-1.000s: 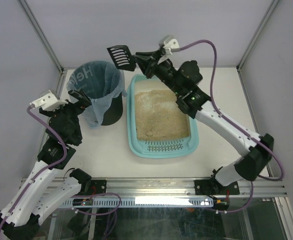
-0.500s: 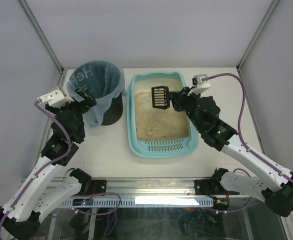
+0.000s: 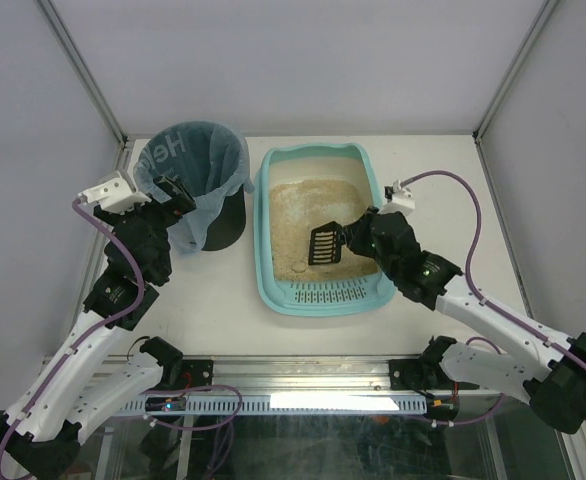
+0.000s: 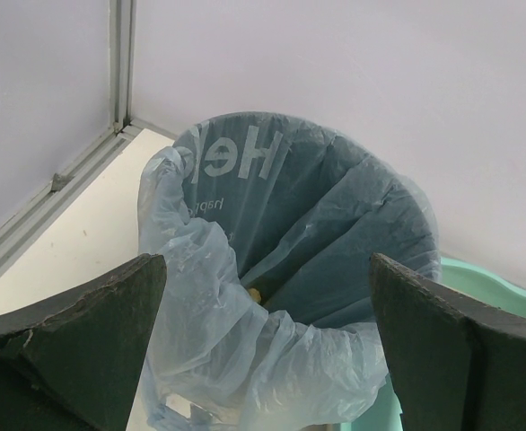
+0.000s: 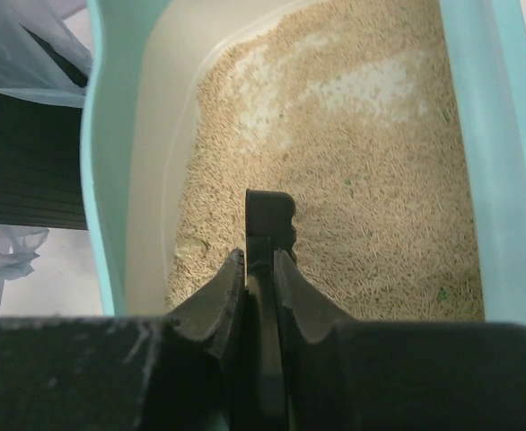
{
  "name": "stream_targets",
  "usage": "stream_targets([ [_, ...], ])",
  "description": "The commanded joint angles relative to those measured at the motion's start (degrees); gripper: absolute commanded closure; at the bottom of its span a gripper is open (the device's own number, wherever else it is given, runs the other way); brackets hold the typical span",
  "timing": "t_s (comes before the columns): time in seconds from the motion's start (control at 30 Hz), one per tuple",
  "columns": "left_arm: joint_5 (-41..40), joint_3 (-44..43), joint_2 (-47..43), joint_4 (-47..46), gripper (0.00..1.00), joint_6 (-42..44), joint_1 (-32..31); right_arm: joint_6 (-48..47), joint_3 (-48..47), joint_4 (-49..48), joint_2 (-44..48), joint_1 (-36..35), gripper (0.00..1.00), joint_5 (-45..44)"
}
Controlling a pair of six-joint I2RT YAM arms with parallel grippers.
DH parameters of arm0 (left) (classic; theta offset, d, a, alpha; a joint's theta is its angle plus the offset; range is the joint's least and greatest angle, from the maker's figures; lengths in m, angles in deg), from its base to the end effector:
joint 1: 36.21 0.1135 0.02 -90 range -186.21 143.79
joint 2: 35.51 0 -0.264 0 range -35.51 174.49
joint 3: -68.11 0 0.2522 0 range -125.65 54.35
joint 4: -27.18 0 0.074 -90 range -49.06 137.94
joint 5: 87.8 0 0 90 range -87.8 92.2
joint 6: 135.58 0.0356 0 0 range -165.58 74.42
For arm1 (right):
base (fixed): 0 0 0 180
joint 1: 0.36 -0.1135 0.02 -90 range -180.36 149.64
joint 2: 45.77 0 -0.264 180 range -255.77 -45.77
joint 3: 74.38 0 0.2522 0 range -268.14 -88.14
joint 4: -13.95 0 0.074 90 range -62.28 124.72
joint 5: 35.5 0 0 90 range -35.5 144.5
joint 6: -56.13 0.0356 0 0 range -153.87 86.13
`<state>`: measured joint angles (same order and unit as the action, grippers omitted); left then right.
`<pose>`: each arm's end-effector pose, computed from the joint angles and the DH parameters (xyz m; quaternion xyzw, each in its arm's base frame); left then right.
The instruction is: Clean the litter box
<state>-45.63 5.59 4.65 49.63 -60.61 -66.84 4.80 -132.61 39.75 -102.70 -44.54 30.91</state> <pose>0.1420 -0.0534 0.3795 -0.1960 0.6798 0.0138 0.7066 0.1714 0.1467 0.2962 0.0709 0.8276 0.2215 0.5108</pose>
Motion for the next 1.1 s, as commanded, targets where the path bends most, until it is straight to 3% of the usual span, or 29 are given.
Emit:
stream_targets([
  [0.0,0.90,-1.25,-0.37,-0.57,0.01,-0.14,0.49,7.27,1.43,2.13,0.67,-0.07,0.90,-1.63],
  [0.47,1.78,-1.39,-0.35,-0.53,0.01,-0.19,0.49,6.20,5.94,12.87,12.36,-0.05,0.58,-5.39],
  [0.83,3.69,-1.12,-1.66,-0.46,0.01,-0.52,0.49,1.33,4.24,23.74,24.13,-0.10,0.54,-12.21],
  [1.07,14.00,-2.62,-2.24,6.41,0.01,-2.24,0.51,-7.51,0.23,27.93,27.78,-0.05,0.50,-15.51],
])
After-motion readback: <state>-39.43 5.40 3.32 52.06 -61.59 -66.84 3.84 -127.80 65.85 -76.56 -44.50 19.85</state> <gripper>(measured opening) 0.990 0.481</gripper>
